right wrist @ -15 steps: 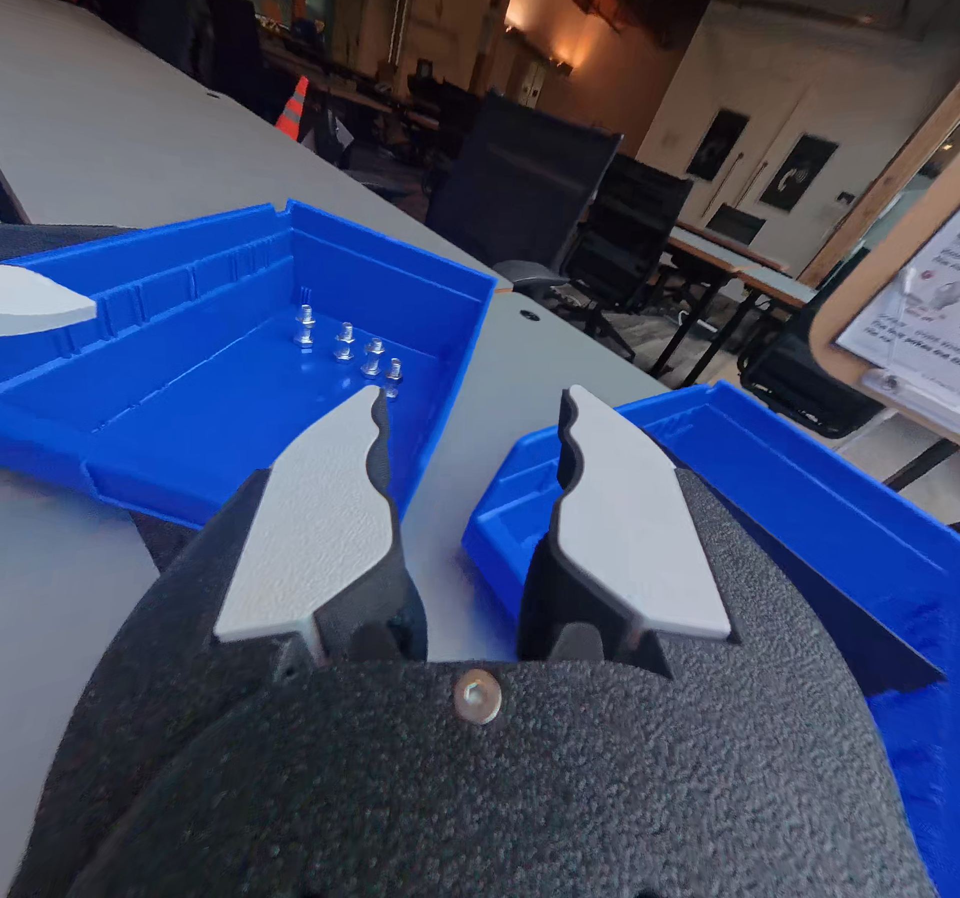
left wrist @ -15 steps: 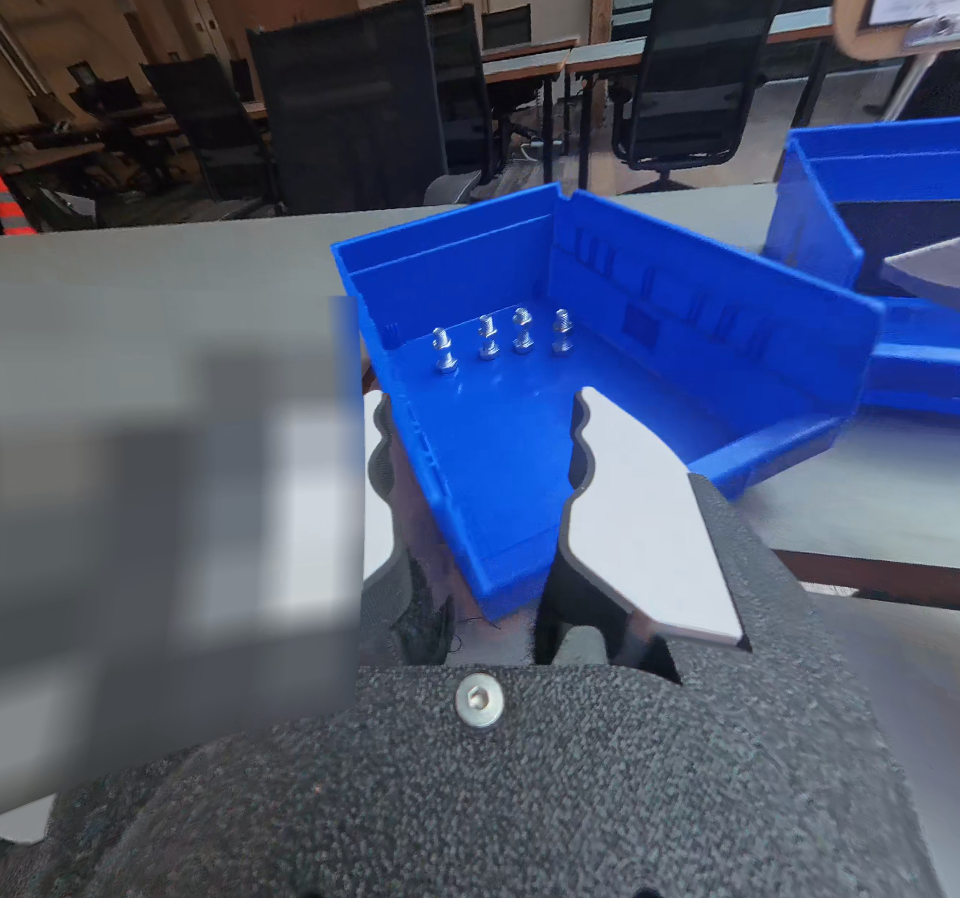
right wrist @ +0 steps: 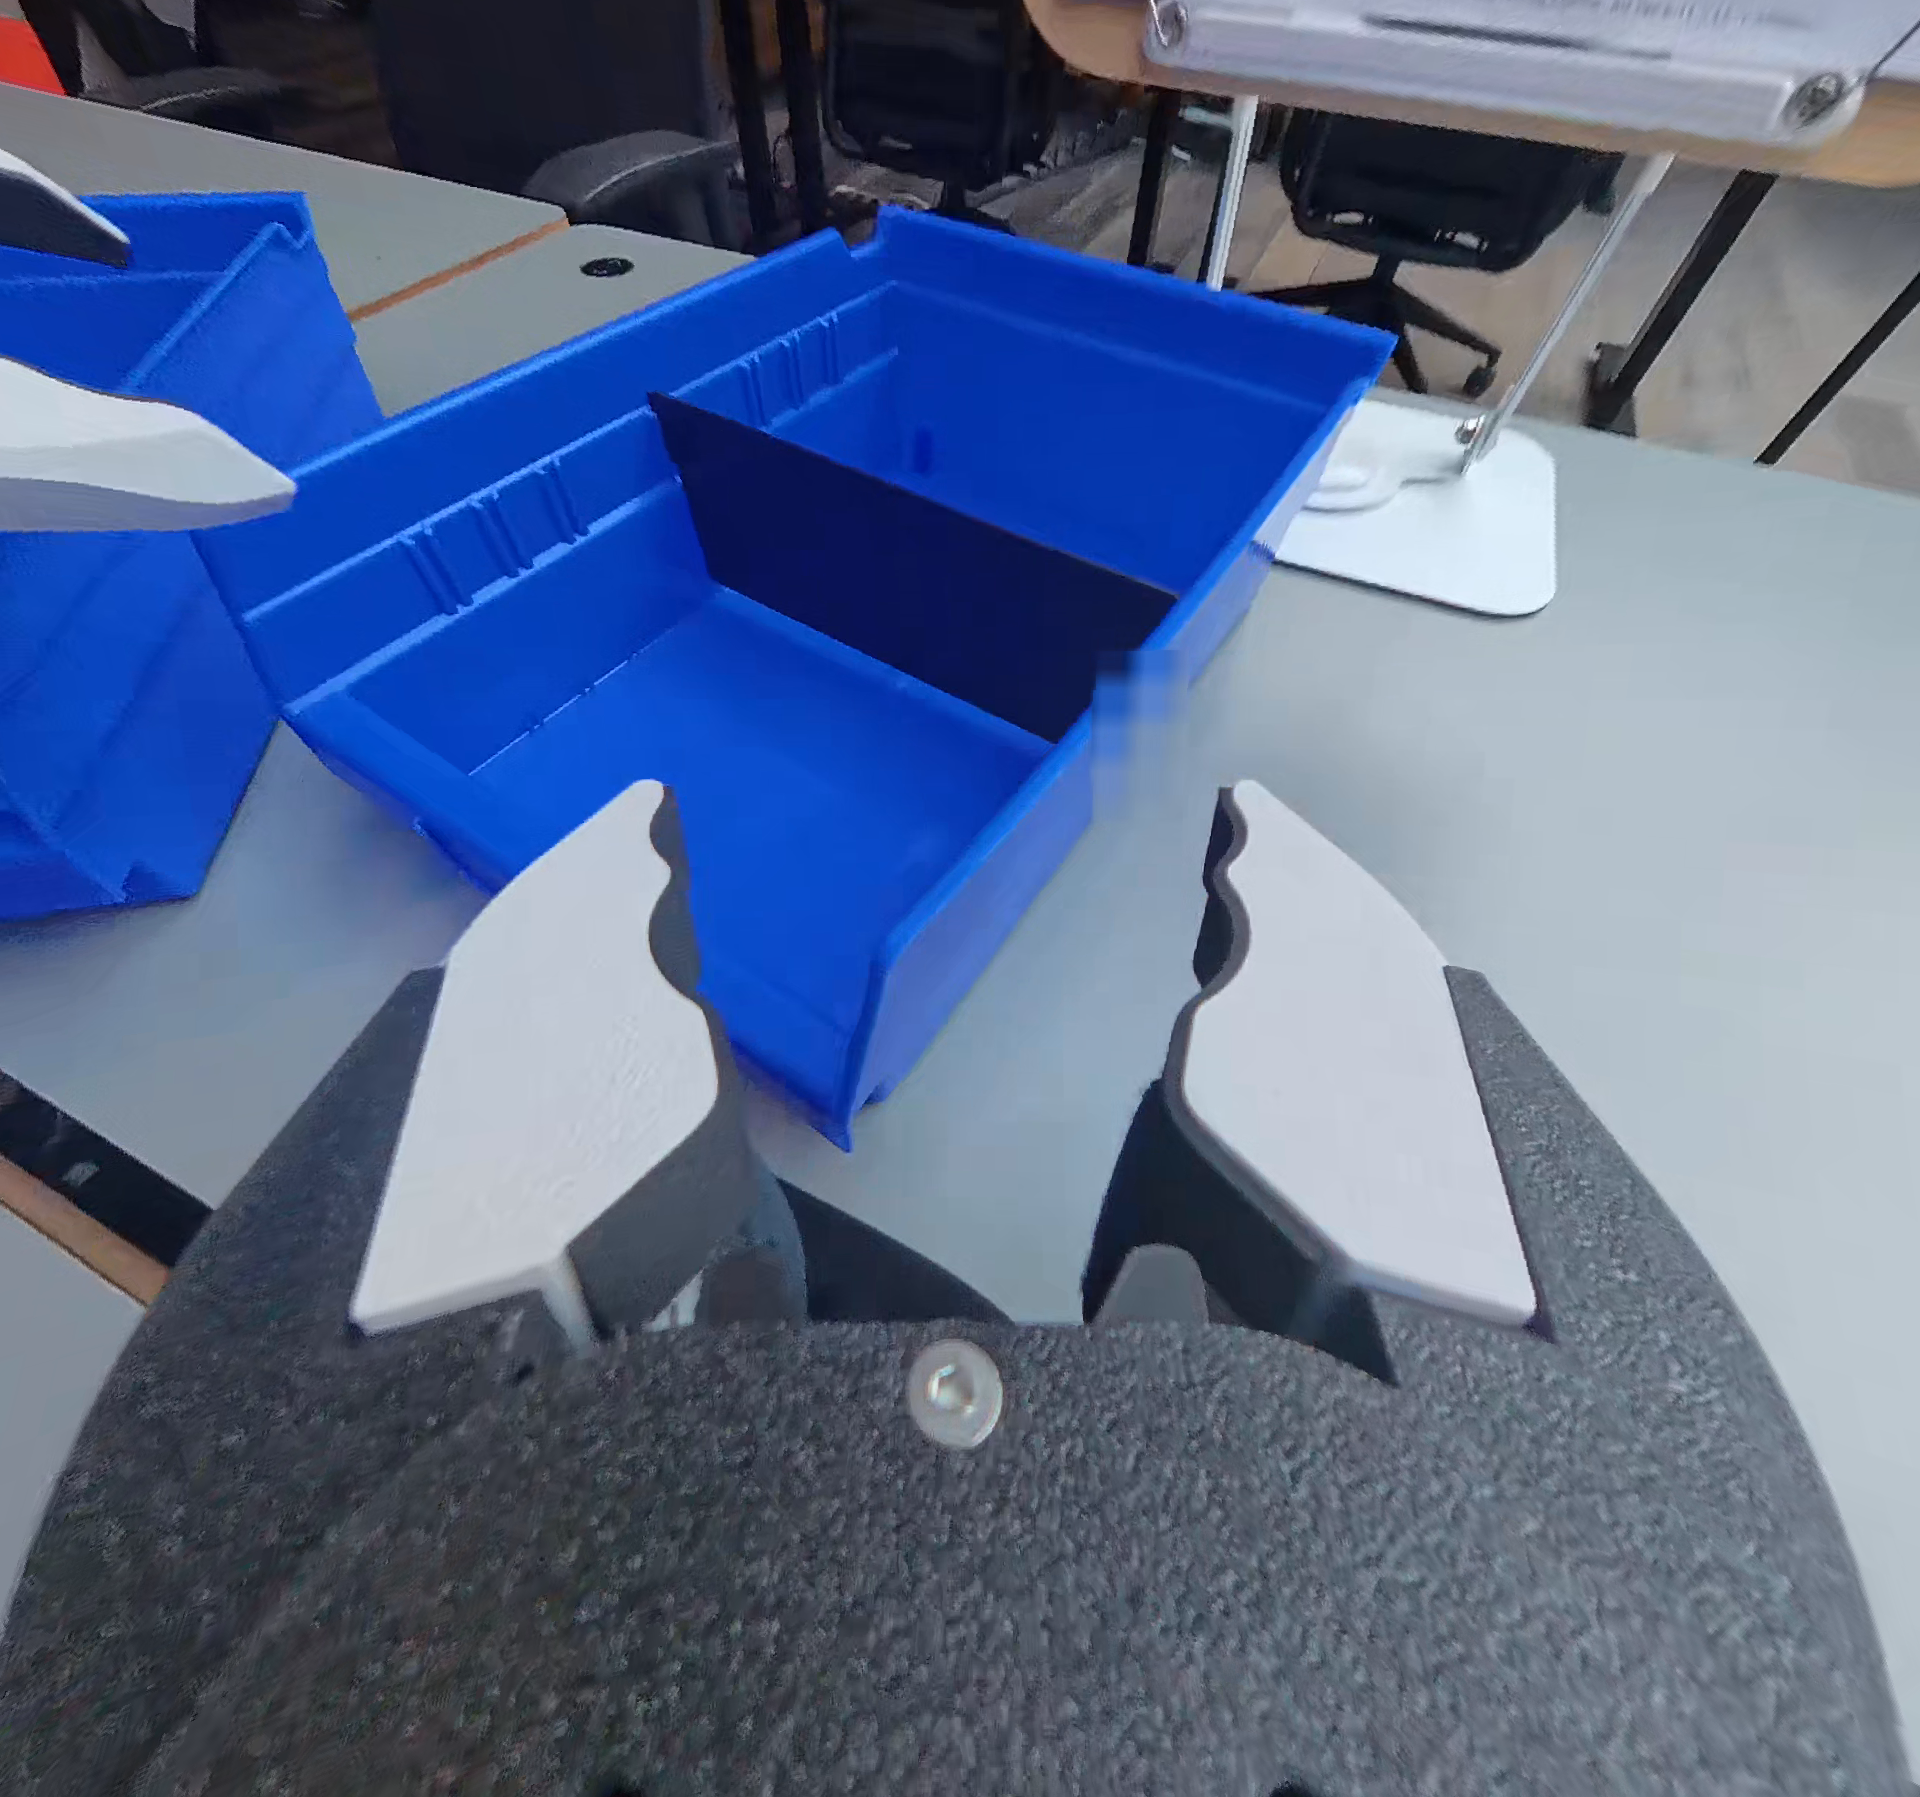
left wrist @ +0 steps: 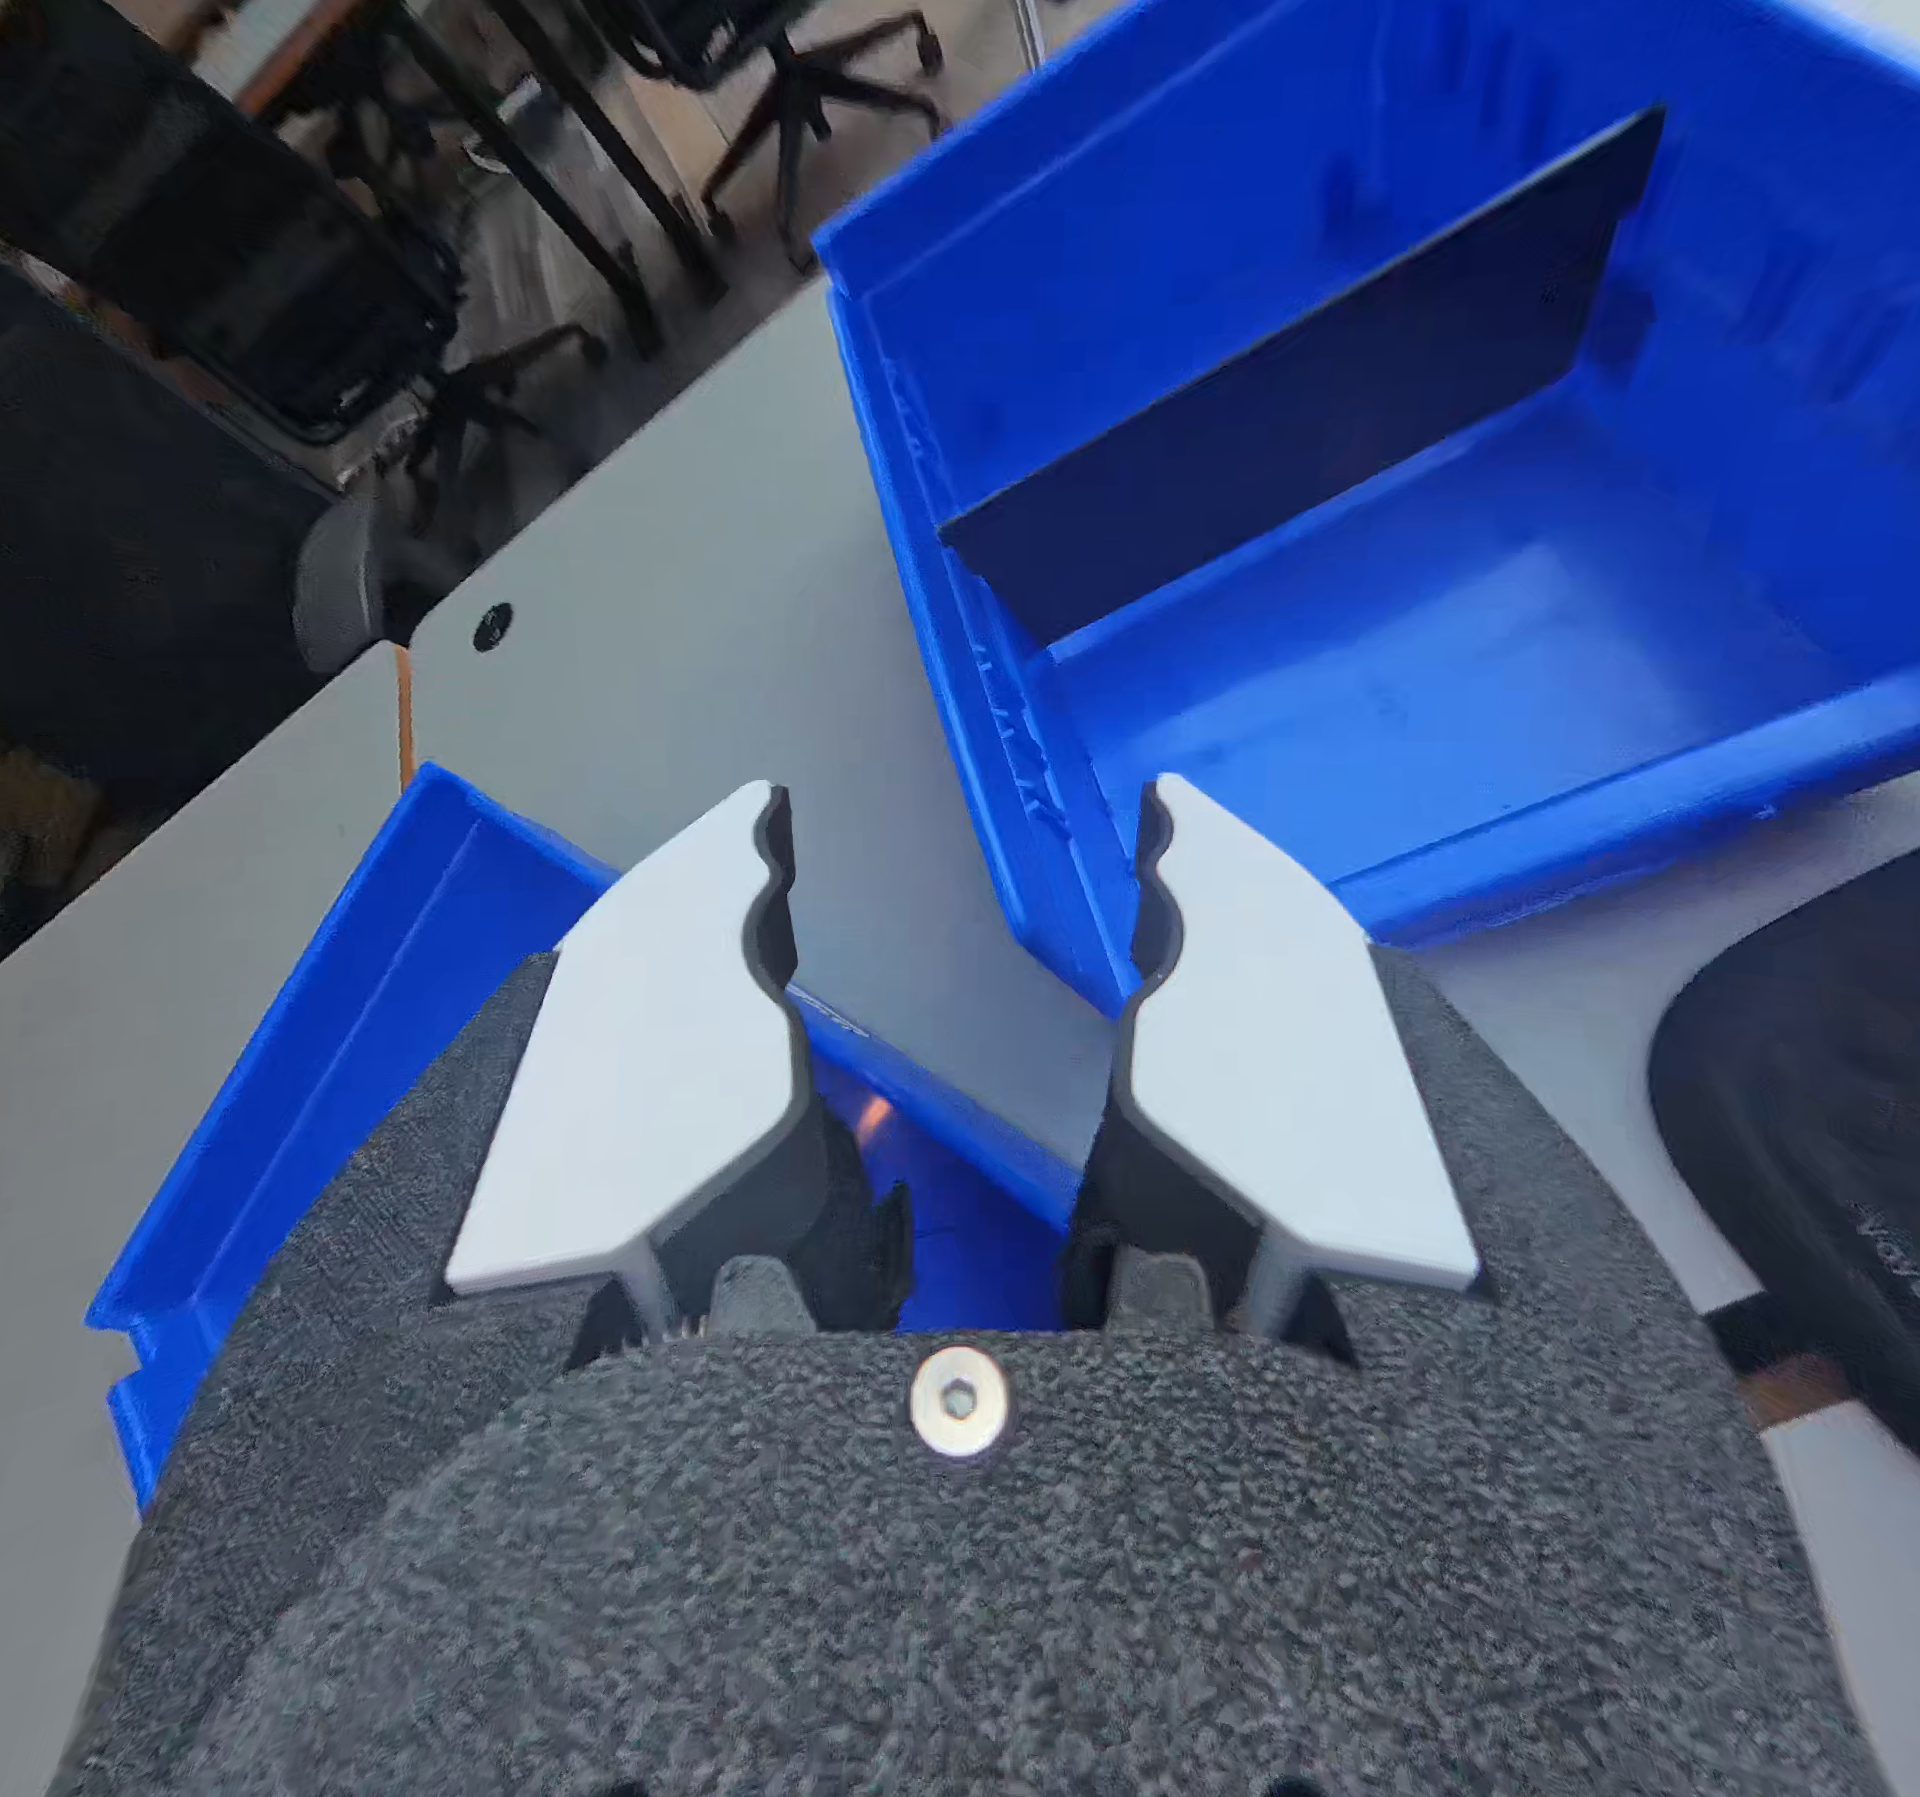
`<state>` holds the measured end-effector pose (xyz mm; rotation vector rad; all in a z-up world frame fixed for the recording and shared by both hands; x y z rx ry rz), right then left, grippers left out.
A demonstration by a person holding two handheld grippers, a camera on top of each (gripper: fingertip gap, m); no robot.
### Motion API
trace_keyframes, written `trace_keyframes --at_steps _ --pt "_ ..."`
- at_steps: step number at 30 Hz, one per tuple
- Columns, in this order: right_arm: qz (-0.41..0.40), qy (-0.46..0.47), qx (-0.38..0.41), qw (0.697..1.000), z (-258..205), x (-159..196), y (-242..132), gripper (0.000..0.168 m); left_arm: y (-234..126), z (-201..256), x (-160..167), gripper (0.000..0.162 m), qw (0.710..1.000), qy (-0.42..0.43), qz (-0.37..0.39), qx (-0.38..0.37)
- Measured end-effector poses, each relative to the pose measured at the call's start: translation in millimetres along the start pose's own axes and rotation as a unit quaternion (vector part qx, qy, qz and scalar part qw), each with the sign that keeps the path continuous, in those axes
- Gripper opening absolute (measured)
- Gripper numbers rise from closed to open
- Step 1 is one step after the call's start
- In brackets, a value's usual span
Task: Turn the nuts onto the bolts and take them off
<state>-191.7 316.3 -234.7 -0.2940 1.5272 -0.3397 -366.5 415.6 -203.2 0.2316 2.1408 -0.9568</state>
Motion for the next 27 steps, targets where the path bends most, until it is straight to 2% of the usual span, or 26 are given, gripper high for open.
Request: trace_keyframes --at_steps 4,6,8,9,10,16,20,27 --pt "-0.057 -0.001 -0.023 0.998 -4.9 17.4 13.6 0.088 45.5 -4.2 13.1 0.061 0.991 0.058 -0.124 0.0" --pt "-0.092 -0.018 -0.022 0.995 -6.3 28.3 21.2 0.08 58.7 -0.7 22.8 0.054 0.981 0.079 -0.175 0.013" --pt "-0.134 -0.042 -0.026 0.99 -6.0 40.9 28.1 0.061 67.1 6.3 29.5 0.04 0.974 0.097 -0.204 0.029" --pt "-0.153 -0.058 -0.029 0.986 -5.3 46.9 30.4 0.044 69.9 11.1 31.4 0.032 0.972 0.098 -0.212 0.037" --pt "-0.158 -0.074 -0.025 0.984 -3.5 48.9 31.8 0.036 70.4 10.9 30.6 0.032 0.971 0.1 -0.213 0.029" --pt "-0.172 -0.178 0.06 0.967 26.1 47.9 25.0 0.02 59.6 30.5 14.0 0.019 0.985 0.038 -0.161 0.047" --pt "-0.154 -0.181 0.076 0.968 45.3 43.2 10.2 0.015 44.7 45.0 -13.0 0.018 0.996 -0.018 -0.081 0.045" --pt "-0.113 -0.183 0.142 0.966 102.2 30.1 -38.6 0.014 33.4 89.8 -63.8 0.02 0.998 -0.022 -0.008 0.057"
Point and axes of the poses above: each gripper's, where its closed fingertips meet, y out along the fingers, x out of its underside, z = x × y across the jaws, the point moved 2 cm from there along -y, back along the fingers, and after that the axes turned 3 degrees about -z, right-handed, at the moved point
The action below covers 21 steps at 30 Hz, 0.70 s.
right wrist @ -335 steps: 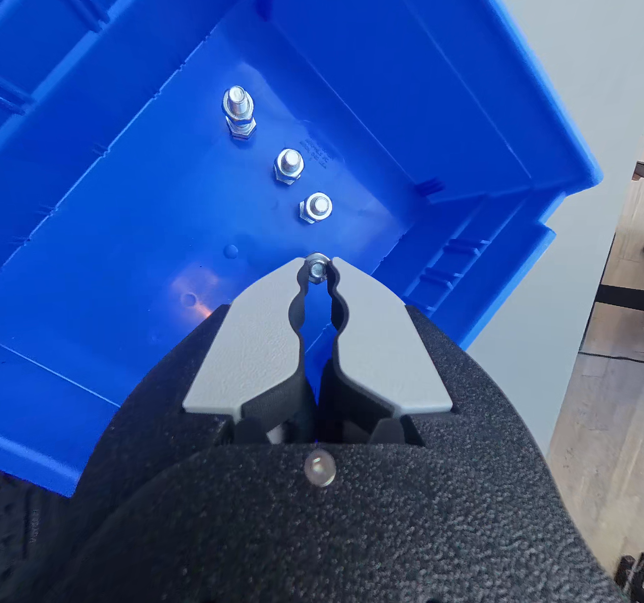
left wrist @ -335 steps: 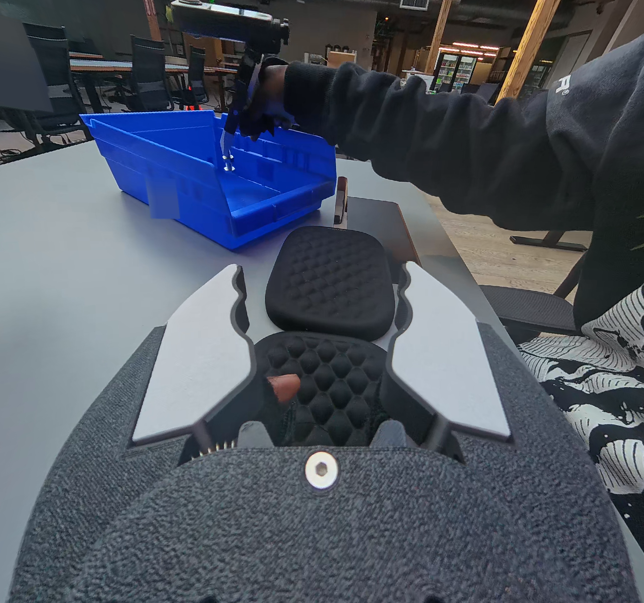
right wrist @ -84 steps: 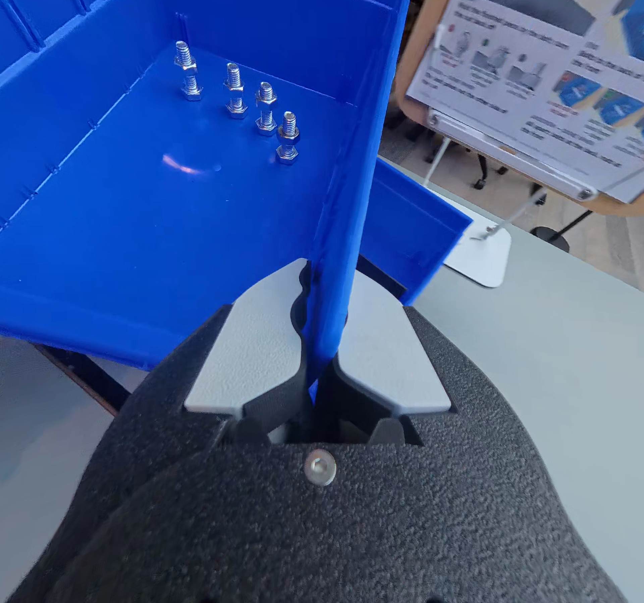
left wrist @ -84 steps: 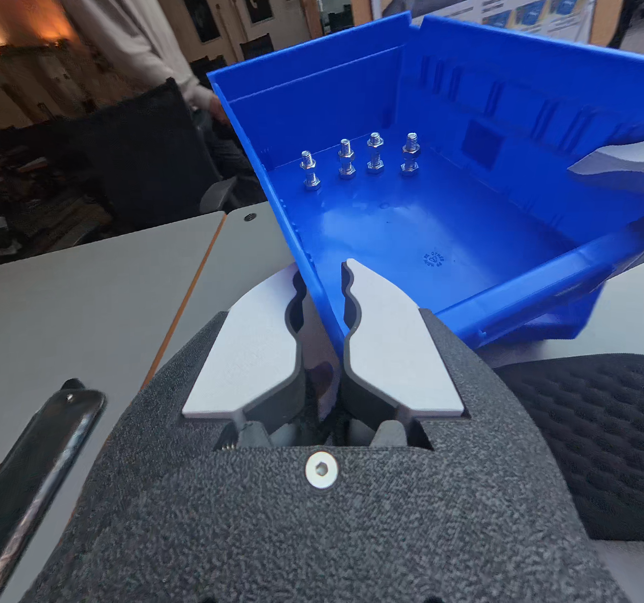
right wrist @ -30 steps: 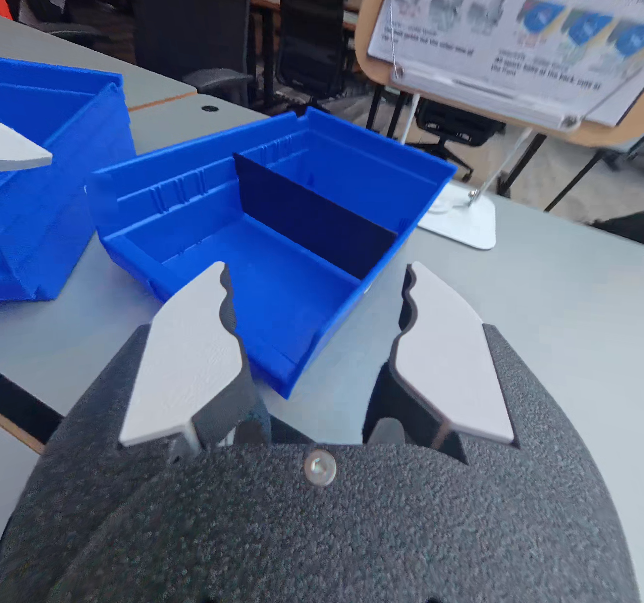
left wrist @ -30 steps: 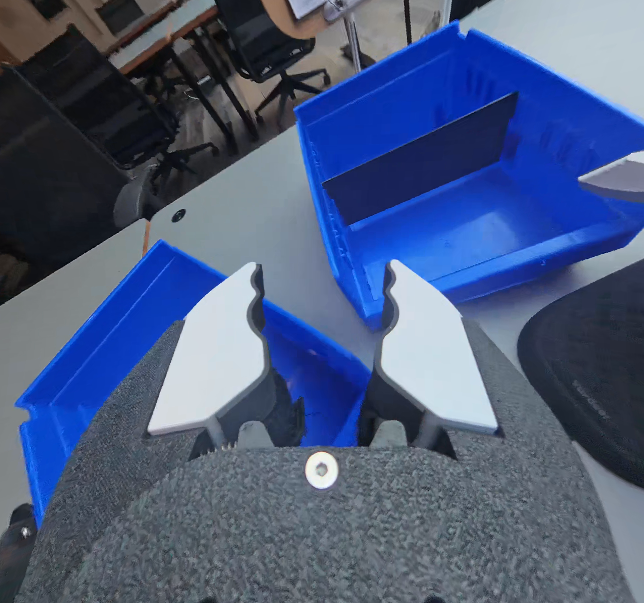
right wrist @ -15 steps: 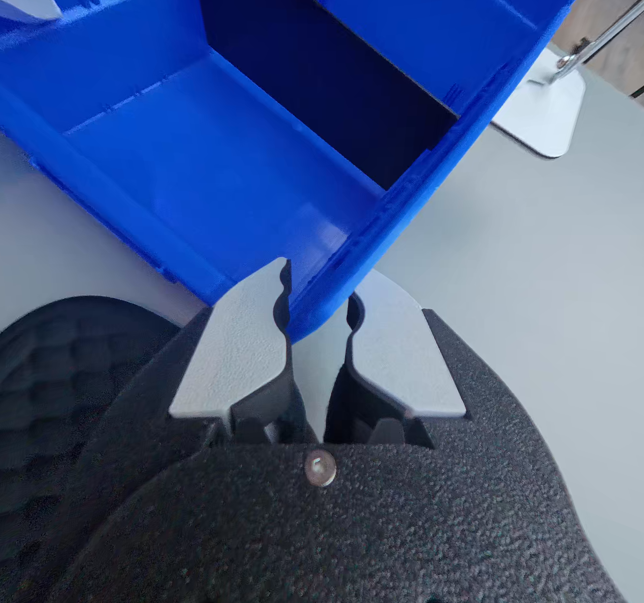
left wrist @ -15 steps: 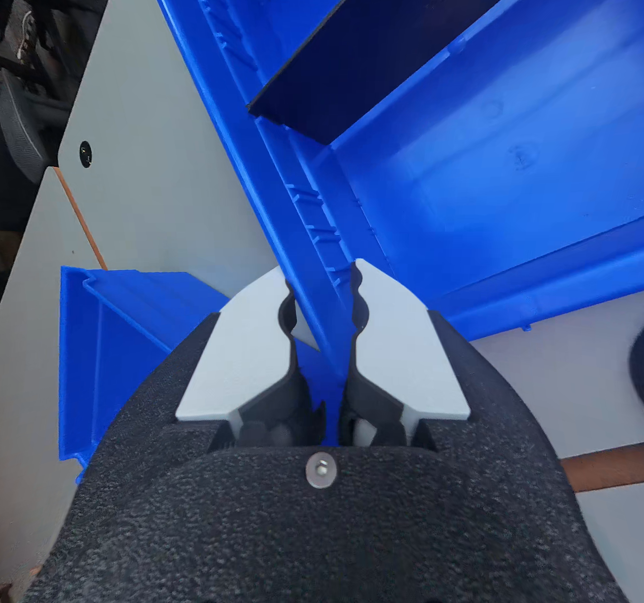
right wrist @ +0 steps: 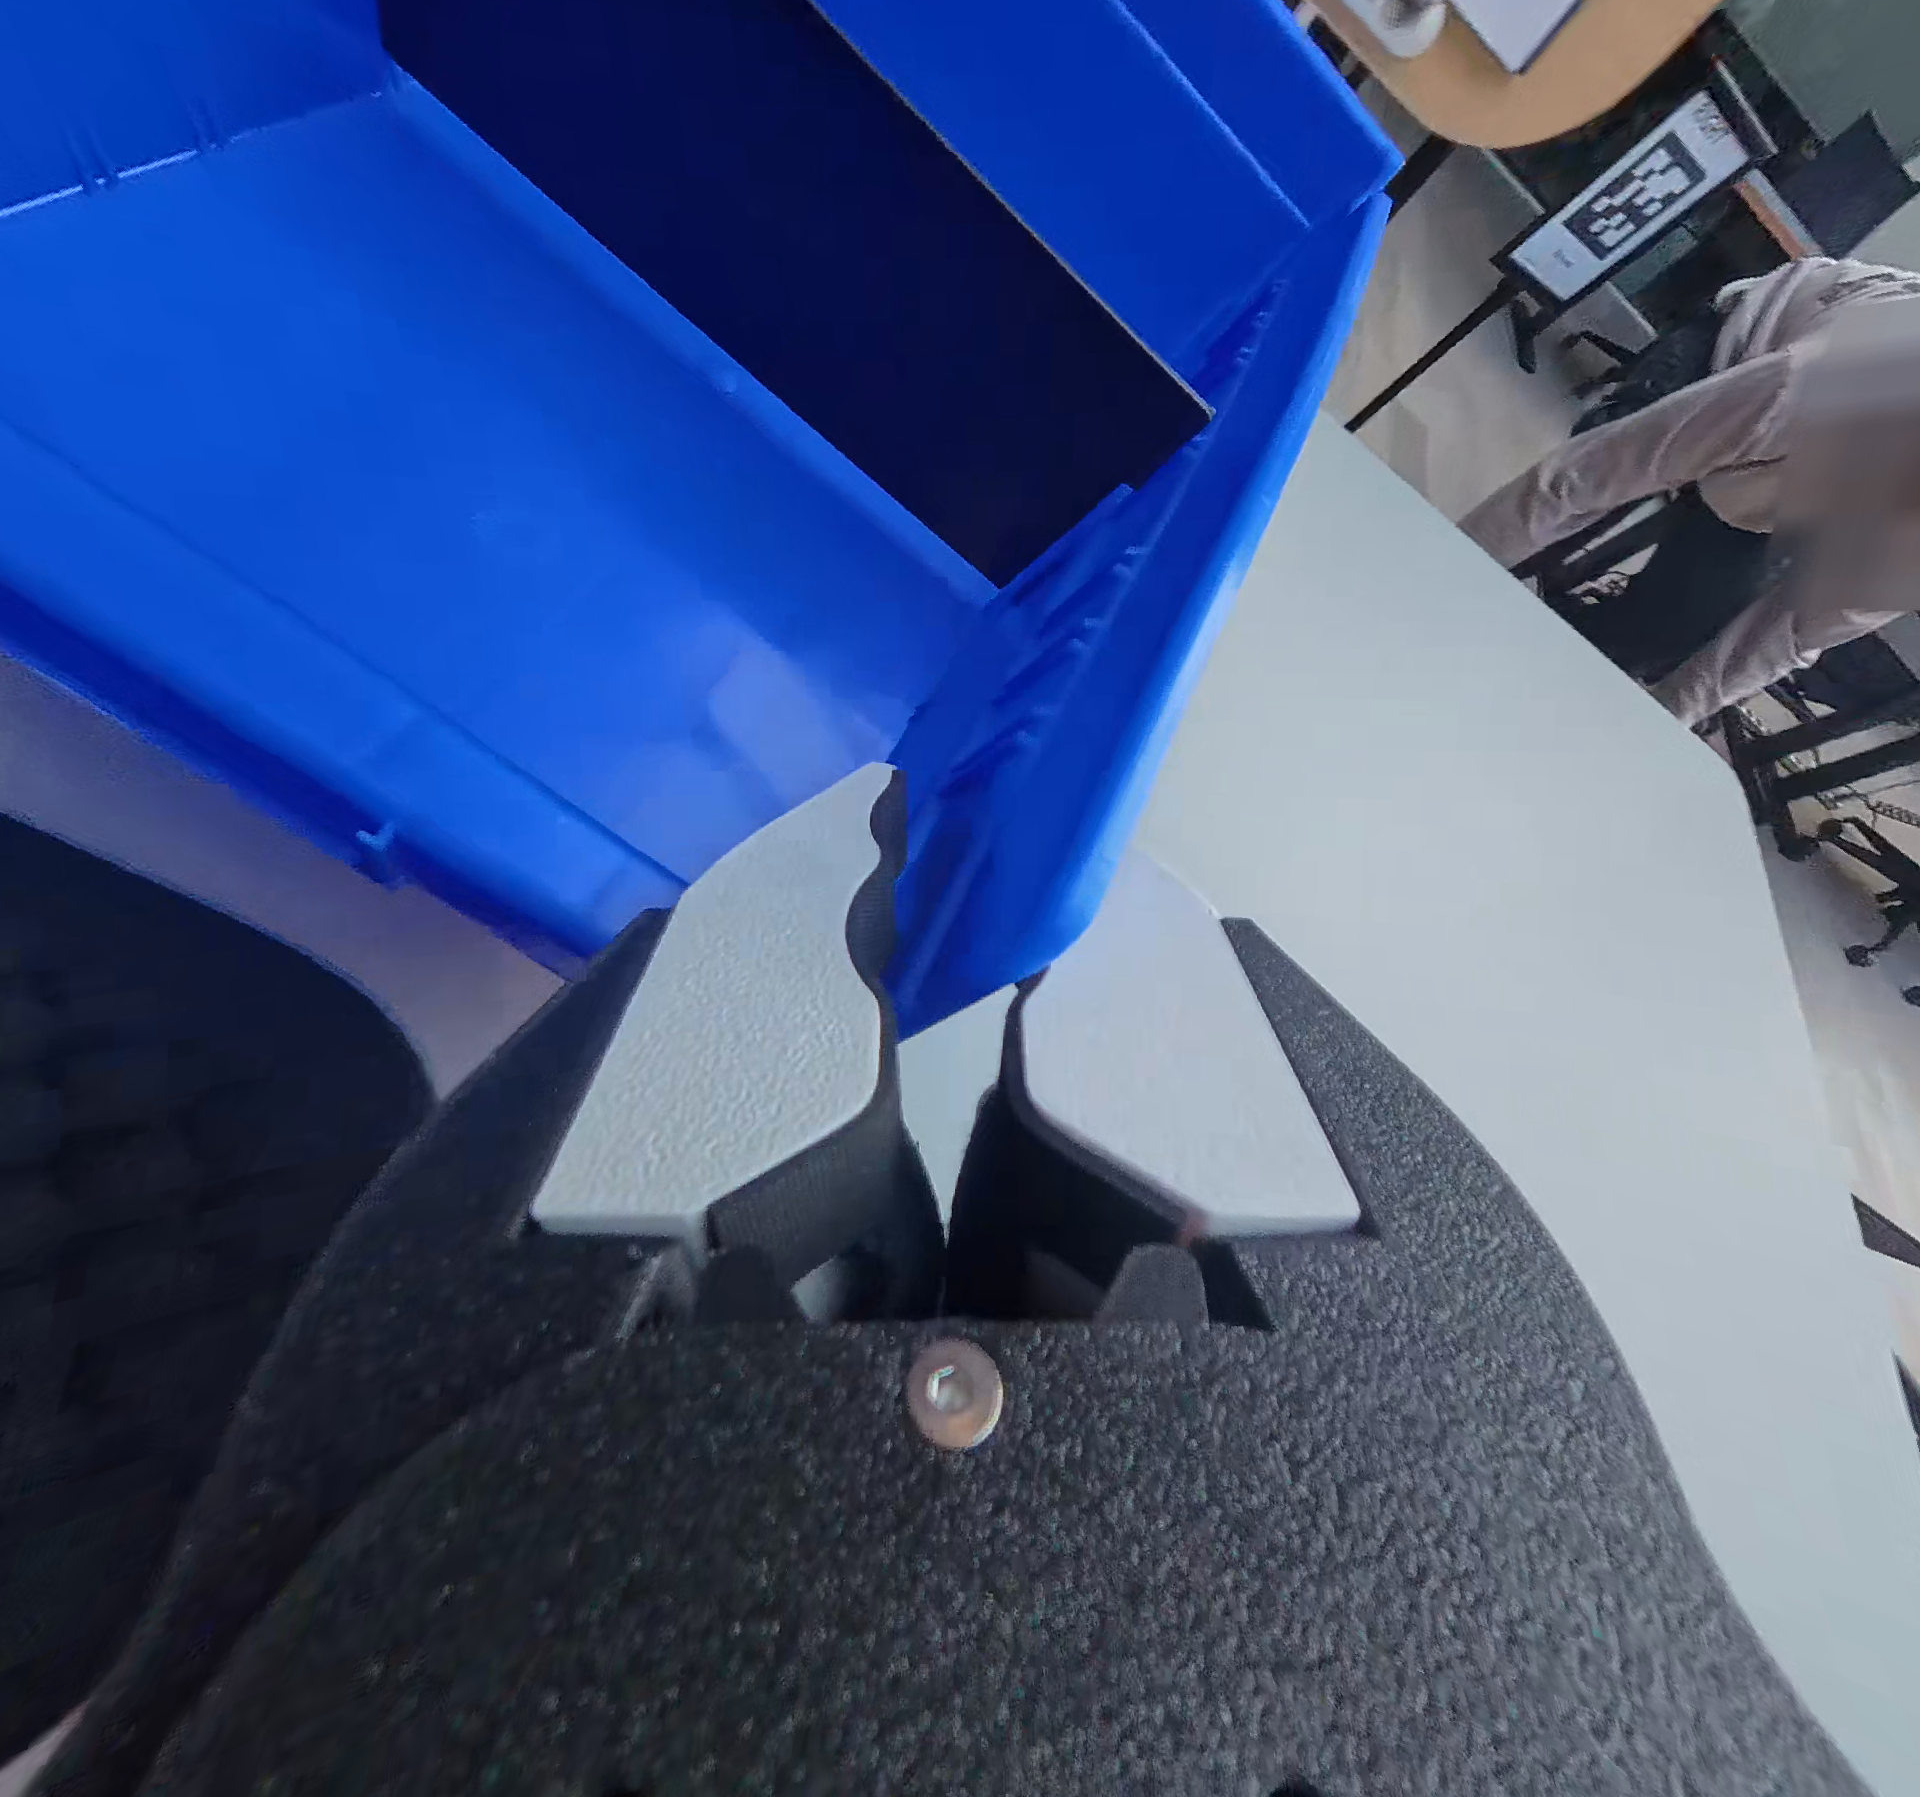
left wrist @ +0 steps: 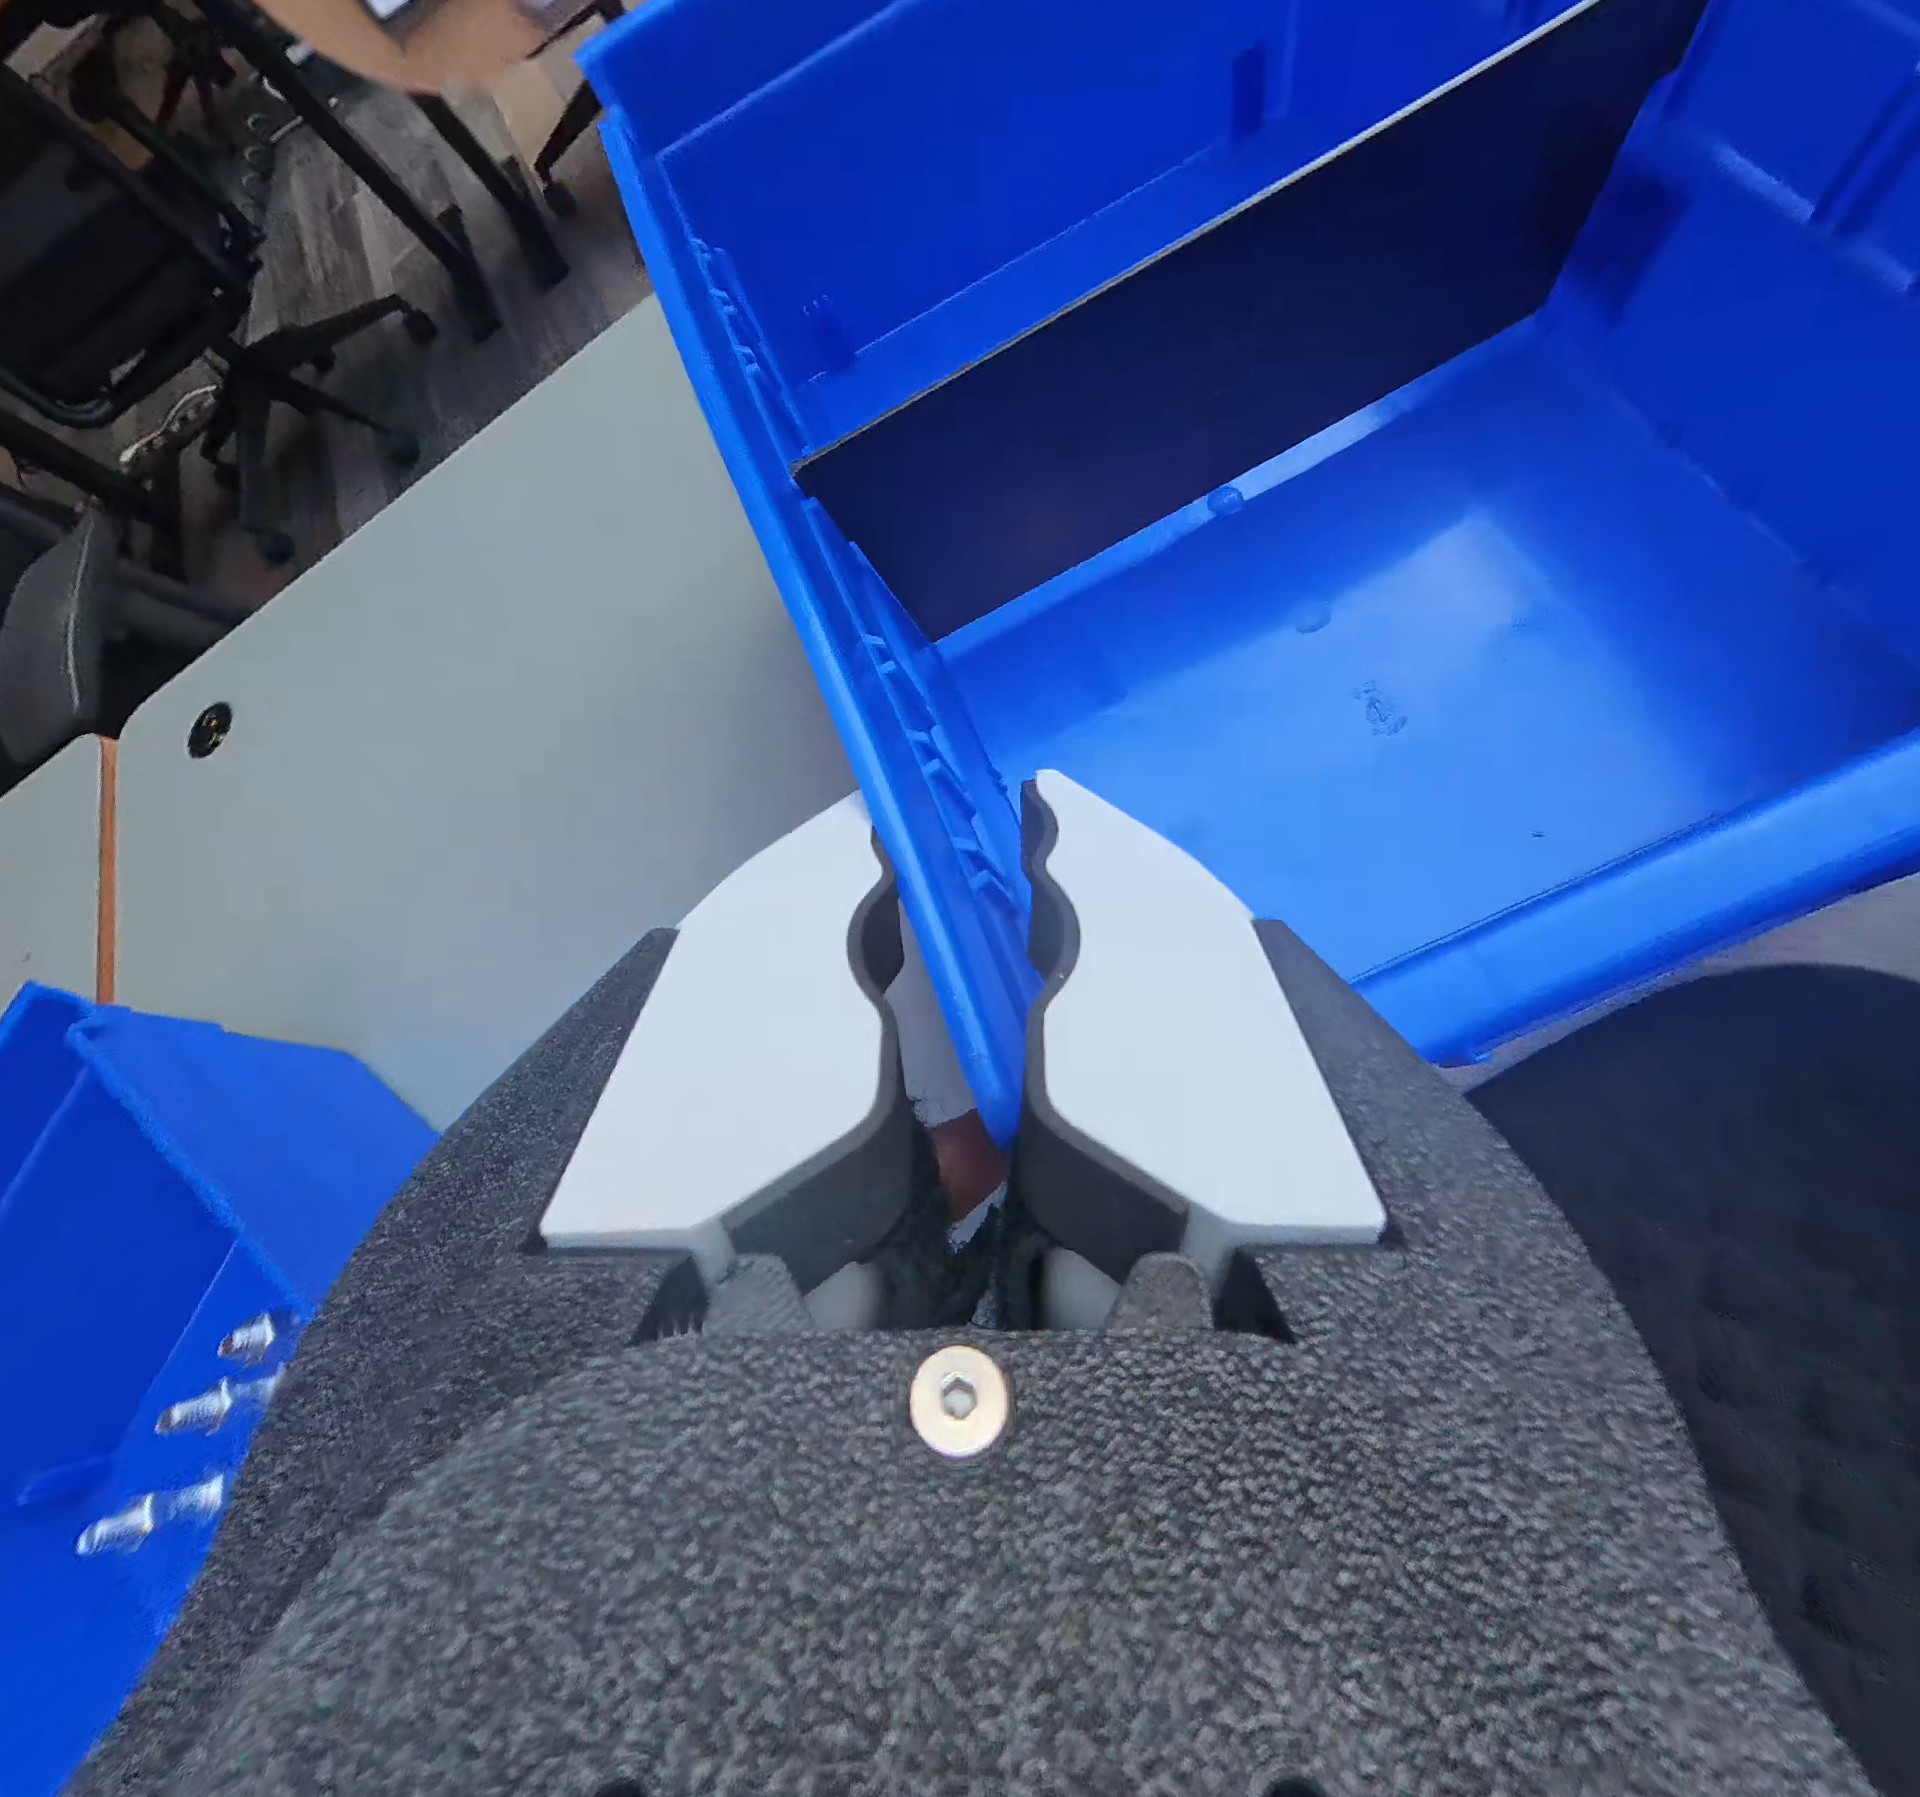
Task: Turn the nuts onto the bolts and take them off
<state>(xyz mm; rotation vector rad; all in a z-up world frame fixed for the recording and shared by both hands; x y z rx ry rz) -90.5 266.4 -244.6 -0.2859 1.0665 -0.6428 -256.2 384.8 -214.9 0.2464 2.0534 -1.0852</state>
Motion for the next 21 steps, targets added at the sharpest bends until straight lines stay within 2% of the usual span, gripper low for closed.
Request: trace_keyframes --at_steps 12,21 --pt "-0.075 0.071 0.11 0.989 126.1 111.1 -33.9 0.013 52.0 146.6 -99.1 0.02 0.99 0.082 0.047 0.1" --pt "-0.115 0.121 0.148 0.975 168.6 173.8 -47.0 0.013 83.0 226.5 -133.7 0.021 0.977 0.135 0.061 0.153"
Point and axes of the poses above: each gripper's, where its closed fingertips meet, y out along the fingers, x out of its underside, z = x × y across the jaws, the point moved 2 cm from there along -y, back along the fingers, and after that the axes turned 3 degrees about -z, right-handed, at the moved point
